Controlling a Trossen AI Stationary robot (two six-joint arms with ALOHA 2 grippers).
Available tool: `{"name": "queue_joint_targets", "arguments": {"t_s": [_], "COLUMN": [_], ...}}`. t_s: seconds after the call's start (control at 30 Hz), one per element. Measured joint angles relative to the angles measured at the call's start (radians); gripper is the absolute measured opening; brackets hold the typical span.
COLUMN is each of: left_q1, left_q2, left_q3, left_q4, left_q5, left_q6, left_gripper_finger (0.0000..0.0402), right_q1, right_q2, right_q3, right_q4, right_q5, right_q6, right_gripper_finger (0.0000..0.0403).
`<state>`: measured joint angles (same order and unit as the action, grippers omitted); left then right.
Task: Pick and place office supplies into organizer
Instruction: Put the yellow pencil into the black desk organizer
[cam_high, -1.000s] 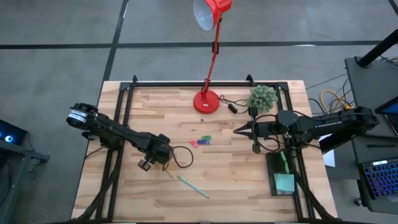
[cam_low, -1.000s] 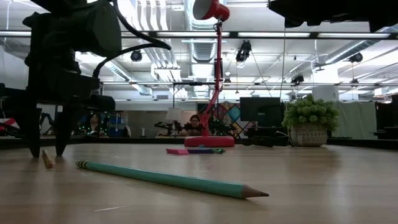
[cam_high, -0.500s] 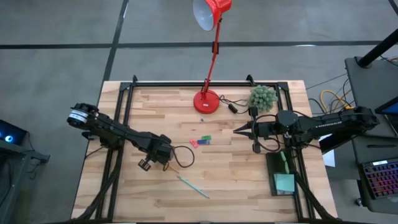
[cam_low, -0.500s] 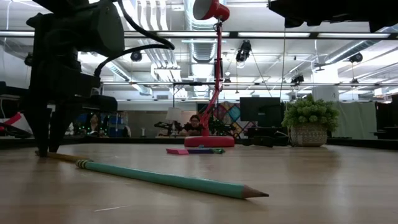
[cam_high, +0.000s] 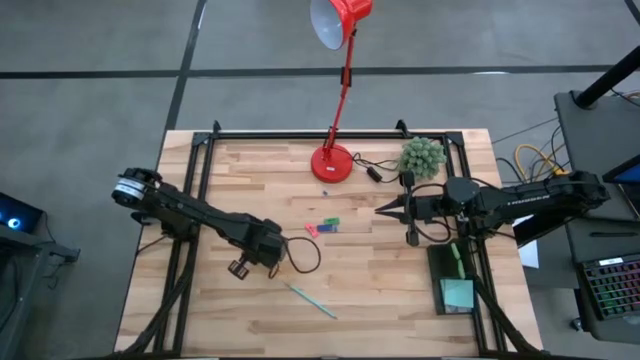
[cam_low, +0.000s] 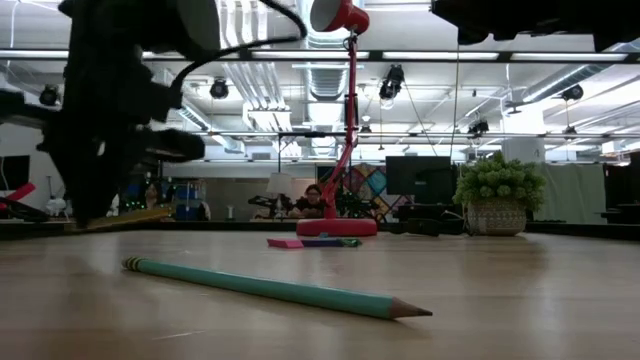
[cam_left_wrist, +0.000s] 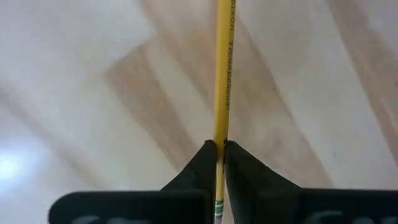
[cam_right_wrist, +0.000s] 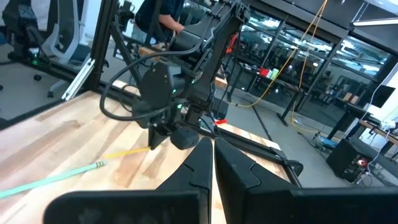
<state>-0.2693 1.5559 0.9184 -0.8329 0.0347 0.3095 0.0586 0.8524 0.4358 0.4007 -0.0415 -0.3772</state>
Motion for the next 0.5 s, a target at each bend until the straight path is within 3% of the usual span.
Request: {"name": "queue_joint_targets", "arguments": {"t_s": [0.3,0.5], "left_q1": [0.000,-0.005], "left_q2": [-0.048,-0.109], "left_q3": [0.045,0.039], "left_q4": [-0.005,0.036], "left_q5": [-0.064,-0.272], "left_q6": [-0.071,-0.320], "left_gripper_finger": [0.0000,0.0000], "right_q1": [0.002,0.002], "right_q2": [-0.001,-0.039], "right_q3": [0.014,0.016], "right_q4": [-0.002,-0.036], "right_q5": [-0.001,0.034], "right_q6": [0.042,0.078], "right_gripper_finger": [0.0009,0.0017]}}
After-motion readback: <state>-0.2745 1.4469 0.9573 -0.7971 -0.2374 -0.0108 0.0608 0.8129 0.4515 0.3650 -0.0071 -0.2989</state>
